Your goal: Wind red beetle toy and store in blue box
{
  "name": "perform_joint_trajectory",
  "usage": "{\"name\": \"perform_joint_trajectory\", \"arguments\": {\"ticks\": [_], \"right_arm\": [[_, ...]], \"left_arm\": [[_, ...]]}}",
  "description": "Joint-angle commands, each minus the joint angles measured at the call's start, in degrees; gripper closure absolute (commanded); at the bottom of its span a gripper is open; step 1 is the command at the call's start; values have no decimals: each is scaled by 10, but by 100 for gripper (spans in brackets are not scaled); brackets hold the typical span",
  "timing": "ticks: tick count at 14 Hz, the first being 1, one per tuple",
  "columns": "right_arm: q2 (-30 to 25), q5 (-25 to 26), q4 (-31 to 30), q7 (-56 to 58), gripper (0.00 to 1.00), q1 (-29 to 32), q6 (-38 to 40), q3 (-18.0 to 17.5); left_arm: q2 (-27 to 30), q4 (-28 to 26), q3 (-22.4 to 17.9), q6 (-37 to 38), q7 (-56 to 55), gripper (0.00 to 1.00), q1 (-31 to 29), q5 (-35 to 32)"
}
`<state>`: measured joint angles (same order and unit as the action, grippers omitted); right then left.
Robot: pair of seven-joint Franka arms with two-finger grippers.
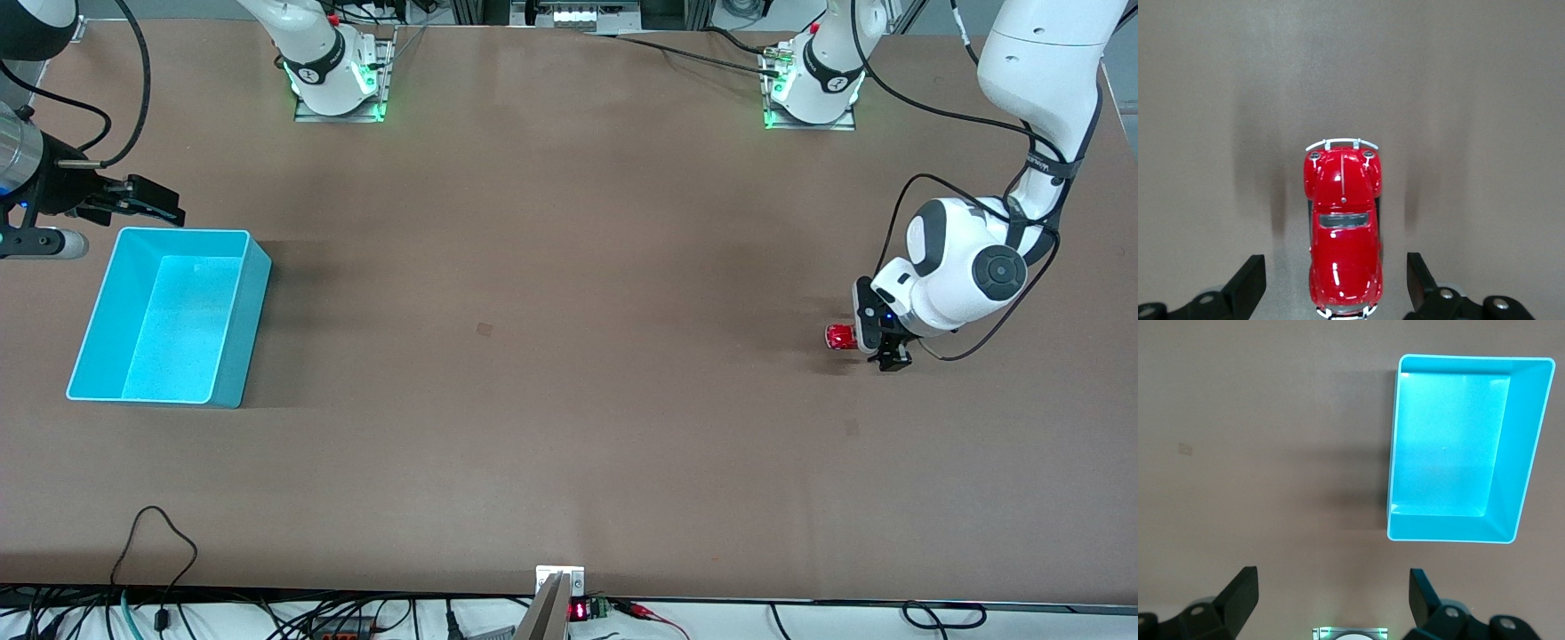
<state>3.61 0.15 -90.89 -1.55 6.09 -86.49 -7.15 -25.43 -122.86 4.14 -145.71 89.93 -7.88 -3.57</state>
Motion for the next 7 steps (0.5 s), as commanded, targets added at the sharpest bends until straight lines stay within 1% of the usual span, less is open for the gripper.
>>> {"name": "perform_joint_trajectory", "arguments": {"ticks": [1, 3, 5, 6, 7], "right_arm": [[-1, -10, 2, 1, 0, 7, 5, -3], [-1, -10, 2, 1, 0, 7, 5, -3], [-1, -10, 2, 1, 0, 8, 5, -3], [-1, -10, 2, 1, 0, 8, 5, -3], [-1, -10, 2, 1, 0, 9, 5, -3]], "left_arm": [[21, -33, 3, -29, 9, 19, -5, -7], [21, -34, 8, -31, 10, 30, -6, -7], [21, -34, 10, -31, 9, 57, -13, -7], [20, -34, 10, -31, 9, 59, -15, -7], [18, -34, 10, -31, 9, 64, -14, -7]]}}
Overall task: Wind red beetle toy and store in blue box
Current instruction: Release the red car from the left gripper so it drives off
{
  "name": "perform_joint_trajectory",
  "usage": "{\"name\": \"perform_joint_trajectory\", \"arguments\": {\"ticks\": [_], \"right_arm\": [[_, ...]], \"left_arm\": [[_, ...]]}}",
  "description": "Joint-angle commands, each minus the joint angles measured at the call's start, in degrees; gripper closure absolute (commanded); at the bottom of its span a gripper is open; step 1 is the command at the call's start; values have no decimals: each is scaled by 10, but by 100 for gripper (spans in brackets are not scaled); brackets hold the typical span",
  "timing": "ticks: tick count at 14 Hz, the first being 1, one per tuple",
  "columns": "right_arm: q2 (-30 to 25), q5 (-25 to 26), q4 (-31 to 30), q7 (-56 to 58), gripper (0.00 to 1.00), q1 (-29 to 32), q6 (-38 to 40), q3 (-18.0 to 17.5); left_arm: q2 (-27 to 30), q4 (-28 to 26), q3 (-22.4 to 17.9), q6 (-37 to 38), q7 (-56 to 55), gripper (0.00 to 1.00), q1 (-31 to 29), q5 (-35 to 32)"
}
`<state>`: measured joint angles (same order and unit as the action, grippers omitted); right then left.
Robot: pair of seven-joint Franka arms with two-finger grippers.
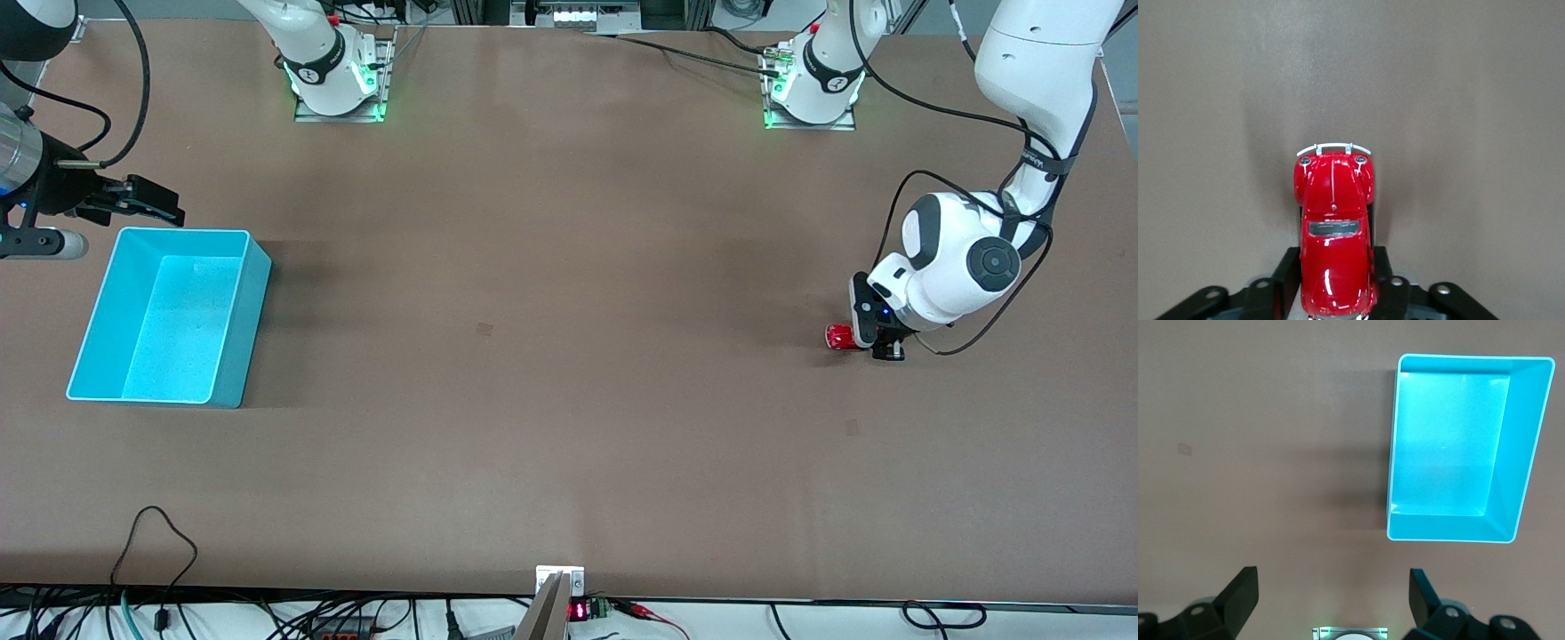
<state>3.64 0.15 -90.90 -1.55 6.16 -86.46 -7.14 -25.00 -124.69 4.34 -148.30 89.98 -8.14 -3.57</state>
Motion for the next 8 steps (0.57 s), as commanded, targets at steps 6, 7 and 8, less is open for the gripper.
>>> {"name": "perform_joint_trajectory", "arguments": {"ticks": [6, 7, 8], "right_arm": [[-1, -10, 2, 1, 0, 8, 6, -3], [-1, -10, 2, 1, 0, 9, 6, -2], [-1, -10, 2, 1, 0, 9, 6, -2]], "left_arm": [[1, -10, 8, -5, 34, 72, -23, -6], [-6, -9, 8, -5, 39, 72, -25, -6], [-15, -7, 8, -5, 36, 72, -33, -5]]}}
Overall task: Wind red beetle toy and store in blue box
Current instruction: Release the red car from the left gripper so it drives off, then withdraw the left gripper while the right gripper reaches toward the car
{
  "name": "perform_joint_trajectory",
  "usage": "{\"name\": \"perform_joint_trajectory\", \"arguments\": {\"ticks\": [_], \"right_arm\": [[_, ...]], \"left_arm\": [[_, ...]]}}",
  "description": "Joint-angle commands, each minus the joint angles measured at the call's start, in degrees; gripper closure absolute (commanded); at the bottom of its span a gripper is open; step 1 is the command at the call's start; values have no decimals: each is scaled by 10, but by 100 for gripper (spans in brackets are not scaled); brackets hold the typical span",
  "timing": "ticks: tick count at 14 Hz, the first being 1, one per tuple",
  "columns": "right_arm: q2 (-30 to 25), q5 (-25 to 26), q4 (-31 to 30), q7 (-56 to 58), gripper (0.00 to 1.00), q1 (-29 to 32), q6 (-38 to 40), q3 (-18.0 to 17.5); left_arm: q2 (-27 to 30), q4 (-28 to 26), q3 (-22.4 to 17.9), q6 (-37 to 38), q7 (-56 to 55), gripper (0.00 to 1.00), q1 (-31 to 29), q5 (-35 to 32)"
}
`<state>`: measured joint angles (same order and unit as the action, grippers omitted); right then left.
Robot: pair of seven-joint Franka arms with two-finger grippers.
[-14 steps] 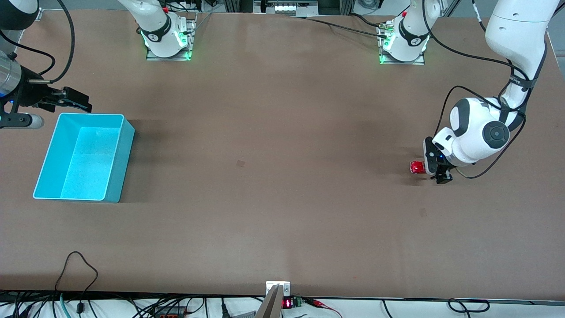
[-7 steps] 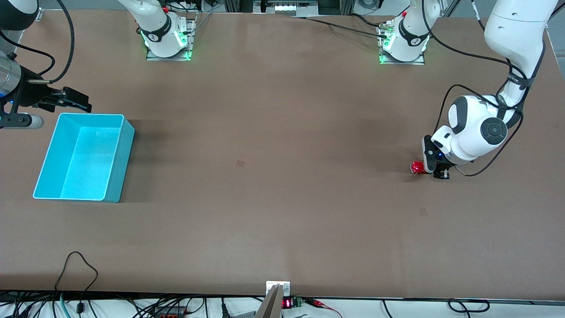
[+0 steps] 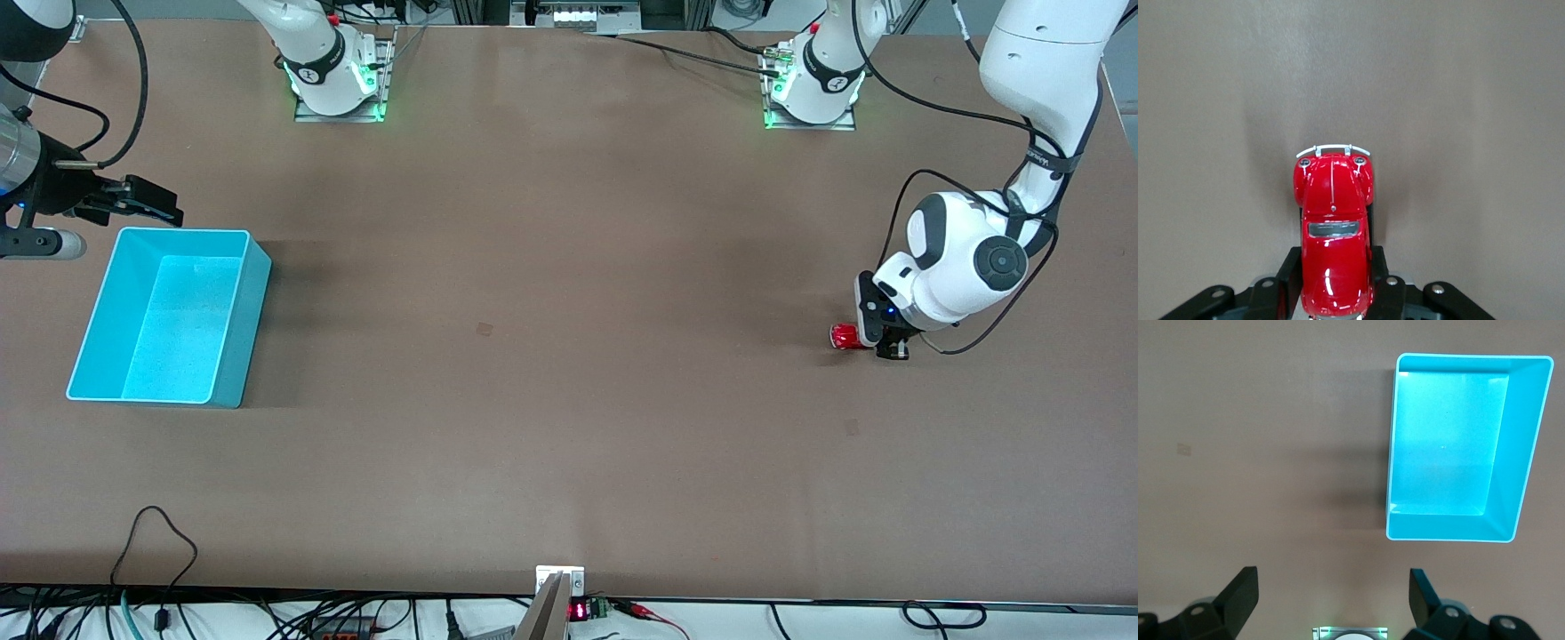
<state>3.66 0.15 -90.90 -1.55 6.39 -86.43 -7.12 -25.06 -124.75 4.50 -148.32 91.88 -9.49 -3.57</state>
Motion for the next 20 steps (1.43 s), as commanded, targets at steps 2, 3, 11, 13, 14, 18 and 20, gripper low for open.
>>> {"name": "perform_joint_trajectory", "arguments": {"ticks": [2, 3, 11, 13, 14, 18, 20], "right_arm": [[-1, -10, 2, 1, 0, 6, 6, -3], [-1, -10, 2, 1, 0, 6, 6, -3], [-1, -10, 2, 1, 0, 7, 4, -3], [0, -10, 3, -2, 0, 7, 4, -3], [0, -10, 3, -2, 0, 9, 3, -3], [4, -9, 4, -2, 0, 11, 0, -3], [6, -9, 5, -7, 0, 11, 0, -3]], "left_arm": [[-30, 6, 6, -3, 22, 73, -41, -6], [-32, 9, 3, -3, 31, 73, -49, -6], [-52, 74, 8, 57, 157, 0, -119, -8], [-35, 123, 18, 169, 157, 0, -107, -8], [-17, 140, 32, 221, 158, 0, -107, -8], [29, 201, 89, 371, 154, 0, -106, -8], [40, 219, 112, 396, 151, 0, -106, -7]]}}
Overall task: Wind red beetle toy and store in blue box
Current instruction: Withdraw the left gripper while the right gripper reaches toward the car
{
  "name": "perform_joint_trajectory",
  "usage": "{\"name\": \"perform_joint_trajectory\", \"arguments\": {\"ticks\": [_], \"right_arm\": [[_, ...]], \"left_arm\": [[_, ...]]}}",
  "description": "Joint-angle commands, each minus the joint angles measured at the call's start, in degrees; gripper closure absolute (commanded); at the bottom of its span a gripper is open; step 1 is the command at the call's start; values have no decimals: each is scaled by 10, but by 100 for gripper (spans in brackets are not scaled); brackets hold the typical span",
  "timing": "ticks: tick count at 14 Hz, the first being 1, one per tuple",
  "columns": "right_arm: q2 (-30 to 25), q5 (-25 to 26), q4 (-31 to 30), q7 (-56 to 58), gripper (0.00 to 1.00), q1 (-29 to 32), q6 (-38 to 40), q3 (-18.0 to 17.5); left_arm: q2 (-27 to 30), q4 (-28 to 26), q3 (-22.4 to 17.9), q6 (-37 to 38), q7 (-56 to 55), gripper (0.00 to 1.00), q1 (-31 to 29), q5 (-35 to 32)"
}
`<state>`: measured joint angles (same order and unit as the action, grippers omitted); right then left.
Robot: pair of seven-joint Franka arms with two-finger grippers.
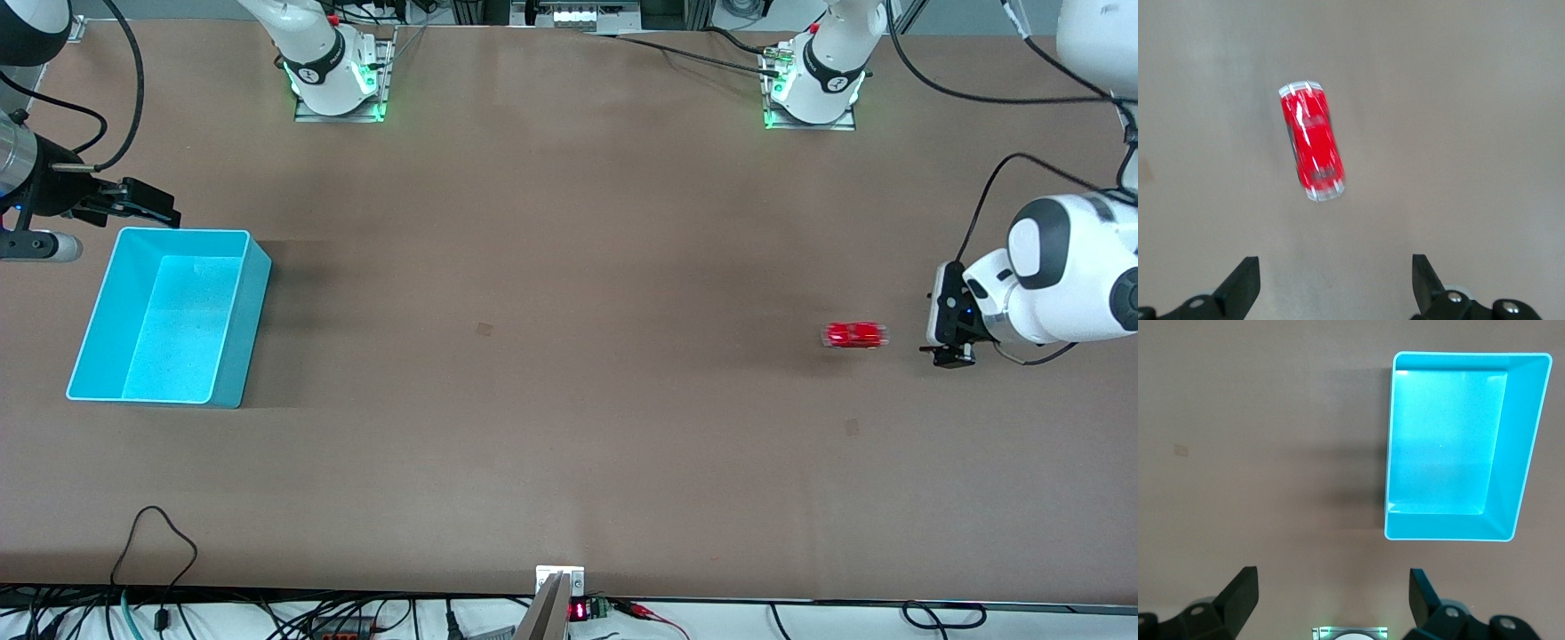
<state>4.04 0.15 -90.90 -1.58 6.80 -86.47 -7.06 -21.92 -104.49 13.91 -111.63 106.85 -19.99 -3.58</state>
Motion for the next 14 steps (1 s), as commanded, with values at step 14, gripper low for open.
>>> {"name": "perform_joint_trajectory", "arguments": {"ticks": [14], "right_arm": [[56, -25, 3, 4, 0, -23, 4, -8]], "left_arm": [[-12, 117, 128, 60, -393, 0, 63, -36]]}}
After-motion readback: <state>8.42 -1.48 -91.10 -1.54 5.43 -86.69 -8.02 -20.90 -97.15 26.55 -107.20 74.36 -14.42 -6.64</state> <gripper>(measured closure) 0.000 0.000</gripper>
